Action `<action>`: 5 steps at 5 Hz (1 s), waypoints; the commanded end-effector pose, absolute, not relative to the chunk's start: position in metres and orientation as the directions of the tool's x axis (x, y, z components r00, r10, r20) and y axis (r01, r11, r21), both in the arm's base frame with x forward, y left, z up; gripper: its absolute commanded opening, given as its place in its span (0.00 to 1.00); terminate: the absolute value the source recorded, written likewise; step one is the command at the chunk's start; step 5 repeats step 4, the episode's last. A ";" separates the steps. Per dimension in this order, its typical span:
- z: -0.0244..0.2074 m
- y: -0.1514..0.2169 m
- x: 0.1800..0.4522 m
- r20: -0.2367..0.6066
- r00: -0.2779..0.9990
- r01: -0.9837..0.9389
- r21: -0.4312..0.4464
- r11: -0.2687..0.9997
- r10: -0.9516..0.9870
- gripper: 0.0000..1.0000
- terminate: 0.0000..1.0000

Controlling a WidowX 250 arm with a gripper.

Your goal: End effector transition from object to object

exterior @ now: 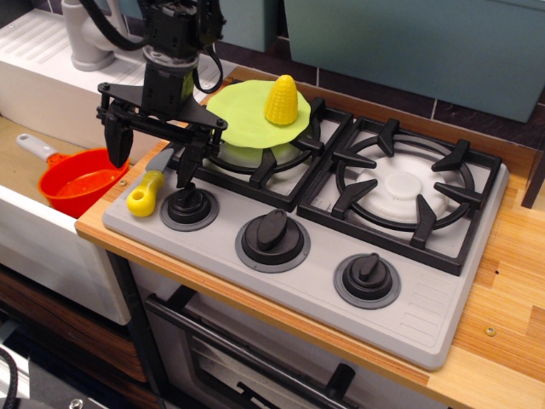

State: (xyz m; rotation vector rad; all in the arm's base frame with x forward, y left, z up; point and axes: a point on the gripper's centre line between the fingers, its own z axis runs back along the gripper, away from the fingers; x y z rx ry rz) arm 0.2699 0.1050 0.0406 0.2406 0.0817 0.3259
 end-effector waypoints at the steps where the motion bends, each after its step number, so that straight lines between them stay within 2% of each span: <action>1: 0.057 0.103 0.291 -0.015 0.938 -0.335 0.231 0.914 0.347 1.00 0.00; 2: 0.042 0.124 0.280 0.029 0.945 -0.323 0.264 0.909 0.327 1.00 0.00; 3: 0.044 0.131 0.272 0.017 0.947 -0.314 0.261 0.913 0.321 1.00 0.00; 4: 0.039 0.133 0.263 0.035 0.944 -0.326 0.272 0.905 0.329 1.00 1.00; 5: 0.039 0.133 0.263 0.035 0.944 -0.326 0.272 0.905 0.329 1.00 1.00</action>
